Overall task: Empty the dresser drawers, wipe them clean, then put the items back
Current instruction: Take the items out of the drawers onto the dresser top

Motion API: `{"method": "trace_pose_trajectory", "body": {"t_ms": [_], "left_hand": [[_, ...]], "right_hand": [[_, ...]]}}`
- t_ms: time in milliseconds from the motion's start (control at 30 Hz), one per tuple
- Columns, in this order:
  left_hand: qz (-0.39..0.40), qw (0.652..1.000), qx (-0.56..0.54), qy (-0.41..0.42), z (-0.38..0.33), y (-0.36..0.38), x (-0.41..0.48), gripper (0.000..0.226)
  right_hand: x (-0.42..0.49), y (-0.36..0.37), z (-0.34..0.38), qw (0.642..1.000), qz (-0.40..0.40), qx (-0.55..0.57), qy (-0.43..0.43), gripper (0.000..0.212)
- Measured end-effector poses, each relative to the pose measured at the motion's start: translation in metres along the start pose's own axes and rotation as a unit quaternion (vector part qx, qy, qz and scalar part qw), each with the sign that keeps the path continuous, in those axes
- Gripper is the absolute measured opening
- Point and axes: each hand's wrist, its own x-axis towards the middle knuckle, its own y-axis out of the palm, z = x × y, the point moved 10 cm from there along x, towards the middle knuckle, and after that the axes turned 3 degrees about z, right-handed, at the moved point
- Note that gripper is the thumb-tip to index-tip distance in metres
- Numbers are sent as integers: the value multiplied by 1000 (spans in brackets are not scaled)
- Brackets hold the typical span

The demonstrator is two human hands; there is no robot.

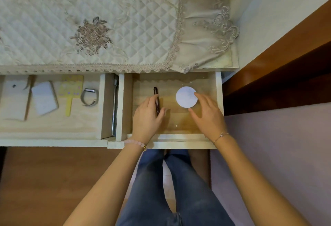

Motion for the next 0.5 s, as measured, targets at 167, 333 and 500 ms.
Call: {"method": "trace_pose_trajectory", "body": {"t_ms": [167, 333, 500], "left_hand": [[-1, 996, -36, -86, 22, 17, 14, 42], [34, 983, -48, -172, 45, 38, 23, 43], [34, 976, -80, -198, 55, 47, 30, 36]], "right_hand": [[24, 26, -10, 997, 47, 43, 35, 66], [42, 38, -31, 988, 37, 95, 116, 82], [51, 53, -44, 989, 56, -14, 135, 85]]}}
